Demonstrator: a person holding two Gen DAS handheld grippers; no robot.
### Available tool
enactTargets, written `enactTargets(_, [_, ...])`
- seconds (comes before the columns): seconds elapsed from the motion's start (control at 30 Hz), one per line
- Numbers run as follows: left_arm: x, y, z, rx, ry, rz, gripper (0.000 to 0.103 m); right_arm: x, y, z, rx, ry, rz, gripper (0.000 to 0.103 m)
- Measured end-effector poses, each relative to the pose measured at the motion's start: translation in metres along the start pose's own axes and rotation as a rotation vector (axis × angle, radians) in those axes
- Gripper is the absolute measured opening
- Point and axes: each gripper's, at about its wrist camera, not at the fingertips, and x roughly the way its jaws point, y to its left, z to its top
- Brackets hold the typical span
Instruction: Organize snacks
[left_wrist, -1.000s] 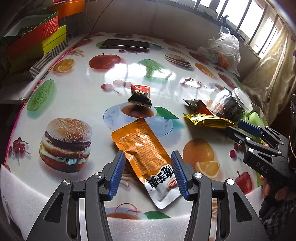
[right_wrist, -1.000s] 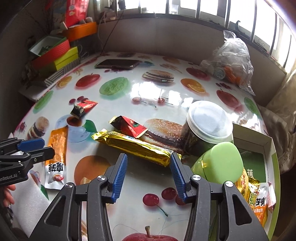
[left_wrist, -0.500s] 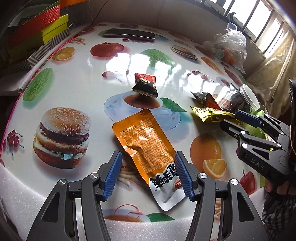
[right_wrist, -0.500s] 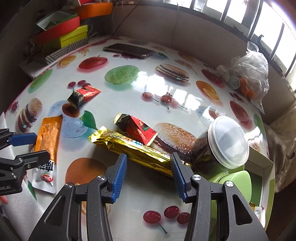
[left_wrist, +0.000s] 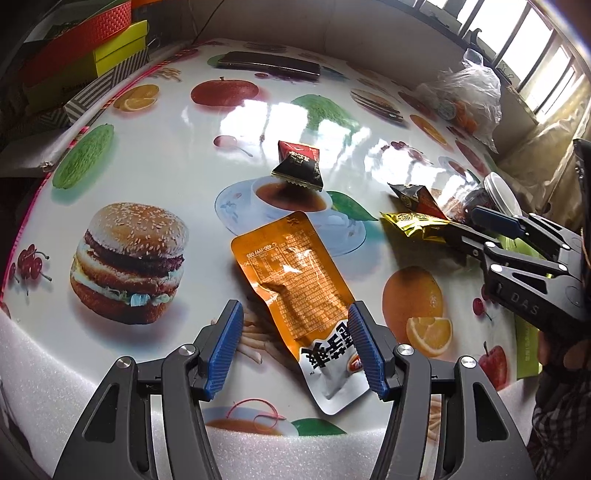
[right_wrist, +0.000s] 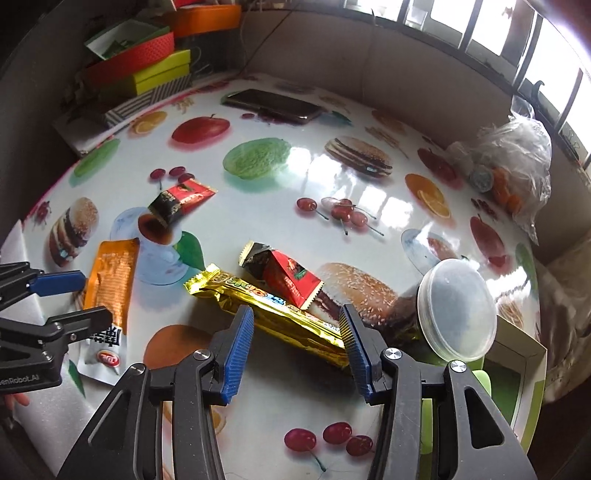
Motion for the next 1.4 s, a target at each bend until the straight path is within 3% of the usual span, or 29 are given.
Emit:
enactTargets(0.13, [0.0, 0.001, 0.001, -0.02, 0.009, -0.019, 0.062, 0.01, -0.007, 0.002, 0.078, 0.033, 0.131, 0.049])
enactTargets(0.43, [0.003, -0.006, 0.004, 0.024, -0.003, 0.027, 0.063, 0.0, 0.036, -0.016, -0.048, 0.077, 0.189, 0.049])
enactTargets(0.83, [0.007, -0.014, 0.0, 0.078, -0.028, 0.118, 0.063, 0.009, 0.028, -0.02, 0.131, 0.025, 0.087, 0.049])
enactTargets(1.0, [0.011, -0.022, -0.001, 0.106, -0.056, 0.154, 0.063, 0.005, 0.03, -0.025, 0.147, 0.008, 0.073, 0.041])
enactTargets(1.03, [0.012, -0.025, -0.002, 0.125, -0.061, 0.163, 0.059, 0.004, 0.032, -0.027, 0.143, 0.005, 0.068, 0.039])
enactTargets(1.1, [0.012, -0.031, -0.003, 0.147, -0.075, 0.147, 0.046, 0.001, 0.035, -0.03, 0.131, -0.006, 0.054, 0.026])
enactTargets(1.13, [0.012, -0.033, -0.003, 0.155, -0.079, 0.146, 0.044, 0.0, 0.036, -0.032, 0.126, -0.011, 0.052, 0.022])
enactTargets(1.33, [0.007, -0.026, -0.003, 0.108, -0.091, 0.023, 0.026, -0.005, 0.035, -0.042, 0.159, -0.035, 0.058, 0.022])
enactTargets(1.4, [0.005, -0.021, -0.002, 0.091, -0.085, -0.008, 0.025, -0.007, 0.036, -0.046, 0.172, -0.042, 0.066, 0.021])
